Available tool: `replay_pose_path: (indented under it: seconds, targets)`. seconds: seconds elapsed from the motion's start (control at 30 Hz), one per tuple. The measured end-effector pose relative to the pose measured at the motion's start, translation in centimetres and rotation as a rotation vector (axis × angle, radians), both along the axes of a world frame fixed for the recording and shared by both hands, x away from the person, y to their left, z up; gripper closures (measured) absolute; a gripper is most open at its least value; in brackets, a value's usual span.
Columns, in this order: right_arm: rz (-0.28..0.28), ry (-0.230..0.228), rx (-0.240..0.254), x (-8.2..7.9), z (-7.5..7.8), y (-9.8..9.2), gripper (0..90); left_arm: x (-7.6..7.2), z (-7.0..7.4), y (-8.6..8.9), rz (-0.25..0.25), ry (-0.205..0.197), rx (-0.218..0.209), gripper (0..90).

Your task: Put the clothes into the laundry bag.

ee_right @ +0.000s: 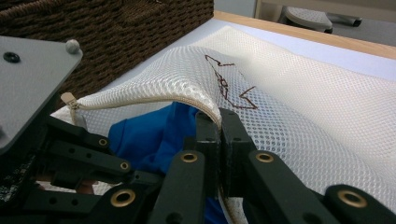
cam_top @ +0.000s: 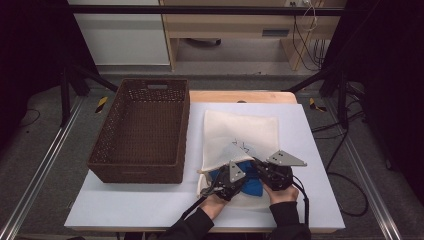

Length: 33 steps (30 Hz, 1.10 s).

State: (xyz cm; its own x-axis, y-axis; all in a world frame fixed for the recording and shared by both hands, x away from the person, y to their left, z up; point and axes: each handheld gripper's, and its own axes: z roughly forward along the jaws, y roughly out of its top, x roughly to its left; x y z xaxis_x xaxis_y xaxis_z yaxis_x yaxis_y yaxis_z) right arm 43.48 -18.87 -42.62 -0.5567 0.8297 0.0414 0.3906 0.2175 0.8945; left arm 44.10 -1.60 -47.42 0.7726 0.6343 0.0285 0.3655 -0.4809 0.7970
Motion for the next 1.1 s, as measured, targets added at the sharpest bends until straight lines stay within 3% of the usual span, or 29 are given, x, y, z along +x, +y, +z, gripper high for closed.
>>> replay_pose_path:
  seconds: [0.23, 0.3, 0.47, 0.57, 0.7, 0.97, 1.1]
  targets:
    - [-0.005, -0.01, 0.011, -0.2, 0.3, -0.2, 87.9, 1.8, -0.7, -1.4, 0.06, -0.078, 0.013, 83.7]
    - [-0.011, -0.013, 0.008, -0.2, 0.3, -0.3, 87.9, 2.4, -1.0, -1.4, 0.087, -0.063, 0.017, 83.4]
    - [-0.025, -0.002, 0.013, 0.0, 0.1, -0.6, 87.9, 2.4, -1.0, -1.3, 0.058, -0.076, 0.015, 78.2]
    - [-0.024, -0.004, 0.01, 0.0, 0.1, -0.5, 87.9, 1.7, -0.6, -1.3, 0.02, -0.092, 0.034, 63.2]
    - [-0.023, -0.005, 0.012, 0.0, 0.1, -0.5, 87.8, 0.4, 0.5, -0.4, -0.01, -0.086, 0.002, 50.2]
    - [-0.018, -0.01, 0.01, -0.3, 0.2, -0.4, 87.7, -1.8, 3.4, 2.3, -0.079, -0.089, -0.048, 46.3]
    - [-0.02, -0.005, 0.014, -0.5, 0.1, -0.5, 86.7, -2.5, 4.9, 4.5, -0.06, -0.114, -0.015, 45.9]
